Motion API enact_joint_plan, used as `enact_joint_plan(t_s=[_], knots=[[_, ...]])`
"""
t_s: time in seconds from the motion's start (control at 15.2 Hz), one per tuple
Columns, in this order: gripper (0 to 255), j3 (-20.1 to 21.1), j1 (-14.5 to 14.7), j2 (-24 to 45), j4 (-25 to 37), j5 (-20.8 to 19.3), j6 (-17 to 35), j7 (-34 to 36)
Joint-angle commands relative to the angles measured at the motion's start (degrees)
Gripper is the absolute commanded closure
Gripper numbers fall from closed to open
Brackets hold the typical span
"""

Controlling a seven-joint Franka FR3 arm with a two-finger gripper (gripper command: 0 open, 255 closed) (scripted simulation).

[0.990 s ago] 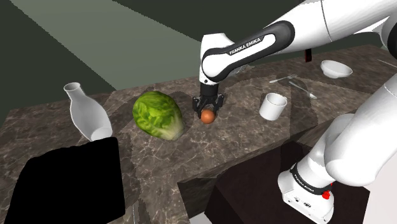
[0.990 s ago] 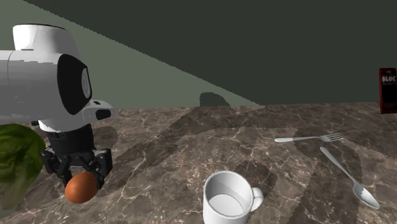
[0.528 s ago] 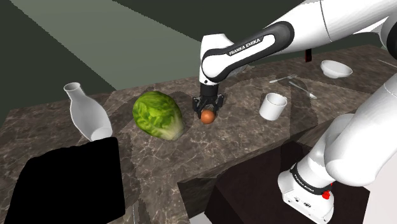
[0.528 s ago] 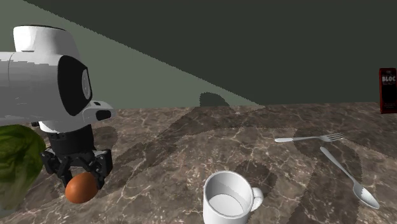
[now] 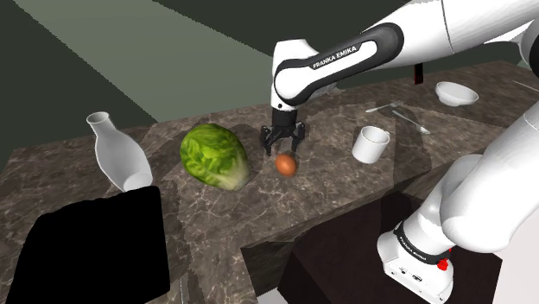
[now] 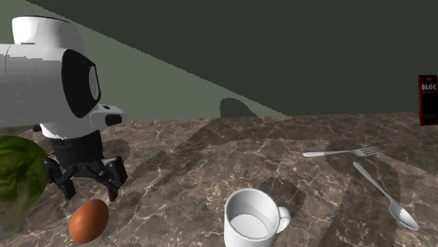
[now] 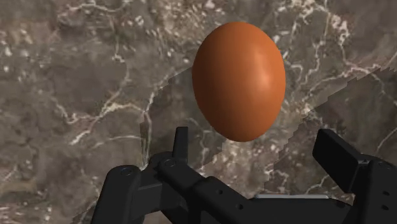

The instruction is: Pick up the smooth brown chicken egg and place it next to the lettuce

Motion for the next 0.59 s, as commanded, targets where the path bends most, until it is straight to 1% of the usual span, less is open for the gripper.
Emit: enact_joint_plan(t_s=[0.0, 0.07, 0.53], knots=[[0, -0.3, -0.3, -1.3, 2.3, -0.5, -3.7, 0.3], [0, -0.4, -0.4, -1.8, 3.4, -0.6, -5.3, 0.4], [0, -0.4, -0.4, -1.8, 3.4, -0.6, -5.3, 0.4]])
